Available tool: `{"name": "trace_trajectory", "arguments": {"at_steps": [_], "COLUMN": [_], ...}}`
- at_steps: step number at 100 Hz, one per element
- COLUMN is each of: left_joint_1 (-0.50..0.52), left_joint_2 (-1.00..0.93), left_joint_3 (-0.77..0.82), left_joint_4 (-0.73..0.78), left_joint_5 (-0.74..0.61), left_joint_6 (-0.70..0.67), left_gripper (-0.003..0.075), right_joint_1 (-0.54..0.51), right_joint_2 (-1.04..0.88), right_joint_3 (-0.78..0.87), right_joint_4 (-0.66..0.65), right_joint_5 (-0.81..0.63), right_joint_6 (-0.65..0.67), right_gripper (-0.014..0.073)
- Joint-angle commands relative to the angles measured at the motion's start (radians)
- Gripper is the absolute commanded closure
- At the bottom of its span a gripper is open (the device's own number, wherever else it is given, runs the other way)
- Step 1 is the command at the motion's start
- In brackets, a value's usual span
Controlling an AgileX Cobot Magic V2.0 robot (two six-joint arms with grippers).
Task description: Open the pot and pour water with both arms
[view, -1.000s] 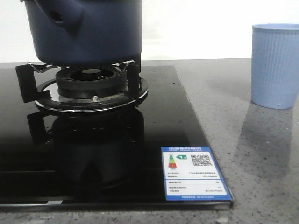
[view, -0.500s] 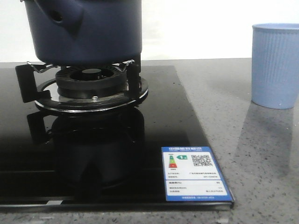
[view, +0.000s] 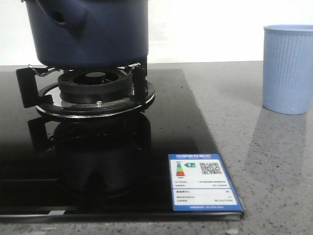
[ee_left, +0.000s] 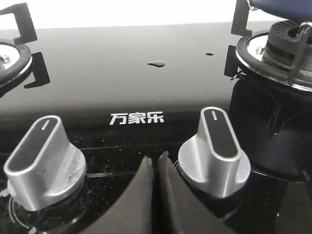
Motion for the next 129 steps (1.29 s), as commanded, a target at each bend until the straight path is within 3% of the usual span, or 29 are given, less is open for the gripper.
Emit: {"name": "trace_trajectory", "arguments": {"at_steps": [1,15,30,129], "left_joint_1": [0.001,0.001,0.001,0.001], "left_joint_2": [-0.027,-0.027,-0.027,-0.027], "left_joint_3": [0.038,0.038,0.038,0.038], "left_joint_4": [-0.008,-0.008,-0.010,-0.010], "left_joint_5": [-0.046,-0.046,-0.046,-0.046], "left_joint_6": [-0.010,-0.010,-0.010,-0.010], "left_gripper": [0.0739,0.0739,0.0739,0.0739], "right_joint_1": [-0.068,-0.137,-0.141,-0.141], "right_joint_2": [-0.056,-0.187,-0.180,-0.182], "right_joint_3": [0.015,0.016,0.017,0.017], "right_joint_4": [0.019,0.021,0.047,0.047], "right_joint_5": [-0.023,0.200,0.351,0.339], "right_joint_6": [0.018,0.021,0.021,0.021], "right_gripper": [0.0667,0.0667,0.0667,0.0667]}}
